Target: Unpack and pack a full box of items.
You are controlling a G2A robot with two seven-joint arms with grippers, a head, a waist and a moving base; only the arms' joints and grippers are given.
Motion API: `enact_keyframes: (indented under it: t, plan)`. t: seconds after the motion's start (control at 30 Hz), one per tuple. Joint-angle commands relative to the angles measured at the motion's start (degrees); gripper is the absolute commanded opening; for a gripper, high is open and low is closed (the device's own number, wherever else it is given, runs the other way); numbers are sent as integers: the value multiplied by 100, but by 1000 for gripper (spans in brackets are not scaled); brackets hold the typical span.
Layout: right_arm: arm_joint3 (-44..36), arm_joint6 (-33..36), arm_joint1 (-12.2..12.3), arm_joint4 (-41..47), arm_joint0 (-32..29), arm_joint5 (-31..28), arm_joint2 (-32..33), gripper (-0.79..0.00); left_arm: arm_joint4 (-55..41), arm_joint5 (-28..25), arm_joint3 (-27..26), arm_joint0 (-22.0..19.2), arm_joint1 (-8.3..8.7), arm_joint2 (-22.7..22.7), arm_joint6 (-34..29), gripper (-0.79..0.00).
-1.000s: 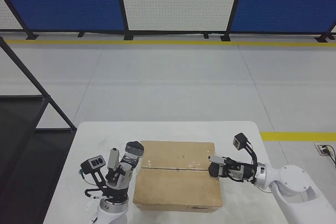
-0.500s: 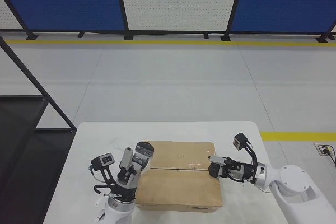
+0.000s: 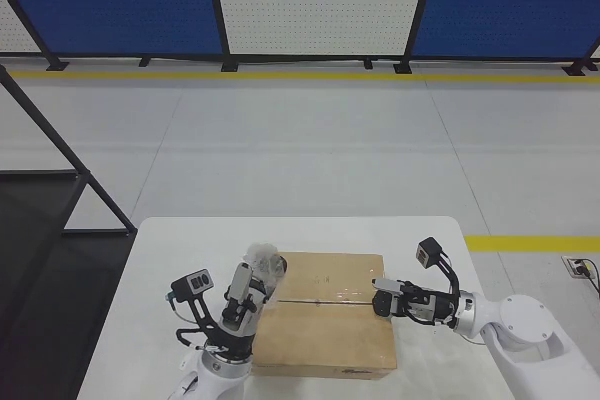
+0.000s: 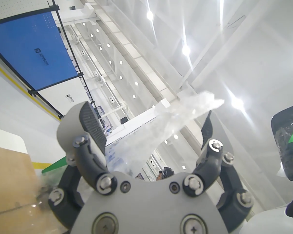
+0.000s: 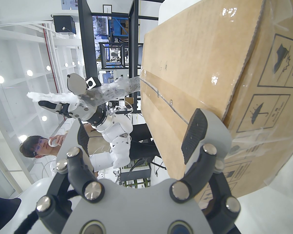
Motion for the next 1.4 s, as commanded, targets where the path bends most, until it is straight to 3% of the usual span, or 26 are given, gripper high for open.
enact_keyframes:
  t: [0.0, 0.6, 1.37]
  plan:
    - [0, 0, 0, 0, 0, 0, 0, 0, 47, 16, 26, -19, -19, 43, -8, 0]
    - [0, 0, 0, 0, 0, 0, 0, 0, 255, 58, 389, -302, -218, 242, 270, 0]
    - [-122, -173, -2, -27, -103, -8, -4, 0, 204, 0, 514, -292, -363, 93, 192, 0]
